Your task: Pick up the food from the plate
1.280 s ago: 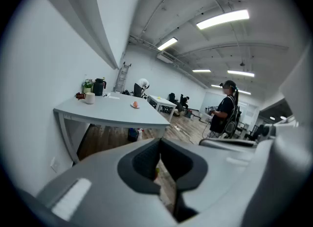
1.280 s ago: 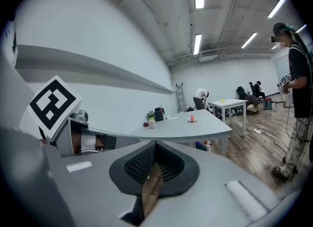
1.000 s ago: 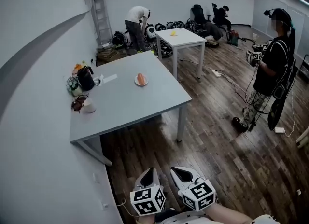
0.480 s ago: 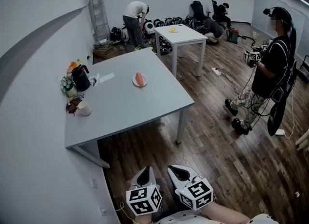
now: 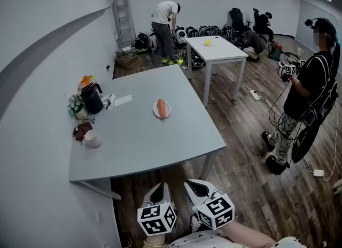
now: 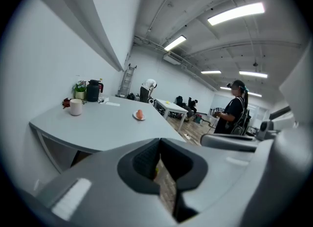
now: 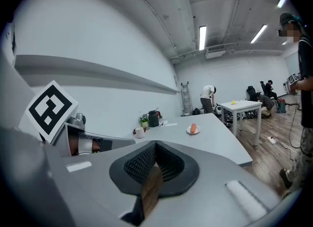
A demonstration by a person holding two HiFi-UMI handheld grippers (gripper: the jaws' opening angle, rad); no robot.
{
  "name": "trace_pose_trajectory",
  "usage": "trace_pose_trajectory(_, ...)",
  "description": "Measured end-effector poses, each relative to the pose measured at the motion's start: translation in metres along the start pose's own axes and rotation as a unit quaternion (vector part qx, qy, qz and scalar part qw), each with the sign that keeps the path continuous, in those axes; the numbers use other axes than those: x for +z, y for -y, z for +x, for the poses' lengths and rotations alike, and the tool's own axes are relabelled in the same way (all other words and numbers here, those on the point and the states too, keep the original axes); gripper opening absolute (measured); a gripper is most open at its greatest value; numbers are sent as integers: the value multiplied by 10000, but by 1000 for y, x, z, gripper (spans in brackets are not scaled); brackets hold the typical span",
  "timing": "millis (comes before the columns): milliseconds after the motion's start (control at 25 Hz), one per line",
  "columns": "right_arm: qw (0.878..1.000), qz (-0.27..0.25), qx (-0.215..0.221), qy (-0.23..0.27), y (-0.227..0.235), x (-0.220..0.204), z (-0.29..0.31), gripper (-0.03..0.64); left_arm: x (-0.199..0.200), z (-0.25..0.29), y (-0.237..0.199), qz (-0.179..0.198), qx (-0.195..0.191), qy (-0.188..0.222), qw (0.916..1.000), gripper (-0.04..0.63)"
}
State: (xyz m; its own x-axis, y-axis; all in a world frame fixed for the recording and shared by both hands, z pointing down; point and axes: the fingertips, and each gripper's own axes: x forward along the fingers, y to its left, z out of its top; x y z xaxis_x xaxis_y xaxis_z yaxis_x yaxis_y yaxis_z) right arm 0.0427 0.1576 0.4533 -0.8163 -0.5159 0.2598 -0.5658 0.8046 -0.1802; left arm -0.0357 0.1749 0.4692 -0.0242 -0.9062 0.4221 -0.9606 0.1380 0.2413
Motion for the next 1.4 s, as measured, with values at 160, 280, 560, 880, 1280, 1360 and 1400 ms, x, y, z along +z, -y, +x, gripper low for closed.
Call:
trace_pose_trajectory(160,9999,-49,93,-9,44,14,28,-2,22,51,4,-19,132,54,9999,8)
trace_pose_trajectory(280,9999,2,114,-112,70,16,47,-2,32,85,3,-32,222,-29,9997,8)
trace_pose_trajectory(560,9994,96,185,-284,114,18,94,-2,51,163,-20,-114,413,-257,9987,8)
trace_pose_trajectory(880,9993,148,-150,-299,187,58,176,-2,110,288,-53,-77,175,-579,9981,68)
trace_pose_trajectory(1280,9966,373,-375,-637,239,72,260,-2,139,474,-110,187,282,-1566,9871,261)
trace_pose_trajectory(1360,9954,438,-390,-760,245,68,269,-2,131,506,-124,312,459,-1823,9817,265)
trace_pose_trajectory(1400,9947,467,-392,-825,247,65,274,-2,127,521,-131,374,529,-1955,9786,265)
